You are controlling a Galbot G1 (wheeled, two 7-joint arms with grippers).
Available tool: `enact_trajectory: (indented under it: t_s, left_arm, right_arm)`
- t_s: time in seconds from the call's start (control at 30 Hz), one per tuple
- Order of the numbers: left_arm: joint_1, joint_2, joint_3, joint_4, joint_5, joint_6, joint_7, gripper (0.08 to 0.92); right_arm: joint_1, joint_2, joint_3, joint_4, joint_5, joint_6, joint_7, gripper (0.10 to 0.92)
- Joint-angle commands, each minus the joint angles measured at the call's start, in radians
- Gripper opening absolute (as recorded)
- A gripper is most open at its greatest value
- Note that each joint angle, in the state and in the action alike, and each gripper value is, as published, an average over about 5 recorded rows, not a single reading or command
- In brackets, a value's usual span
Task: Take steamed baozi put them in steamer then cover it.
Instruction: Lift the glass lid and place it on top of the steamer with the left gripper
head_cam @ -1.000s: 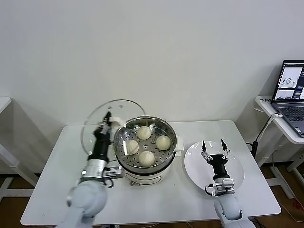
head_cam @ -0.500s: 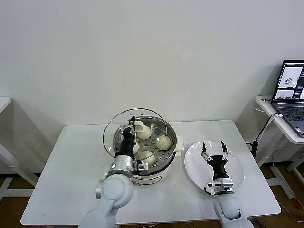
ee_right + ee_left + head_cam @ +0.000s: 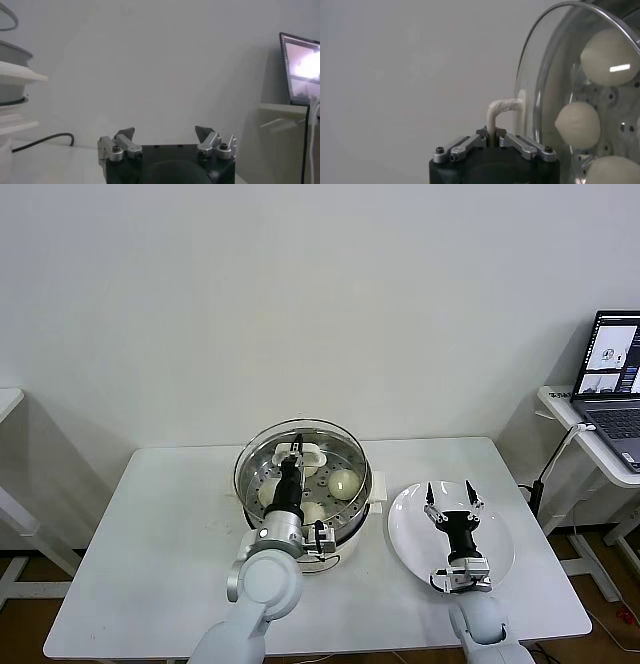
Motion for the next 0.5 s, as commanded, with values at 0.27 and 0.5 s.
enact_trajectory:
  t_s: [0.27, 0.5]
  left_arm:
    - [-0.005, -0.037, 0.029, 0.043, 0.043, 0.009, 0.016, 0.187]
    - [-0.004, -0.043, 0.023, 0.067, 0.048, 0.005, 0.01, 0.187]
  right_arm:
    - [0.004, 0.002, -0.003, -0.002, -0.005, -0.001, 0.0, 0.823]
    - [0.002, 0.001, -0.002, -0.003, -0.008, 0.0, -0.001, 0.823]
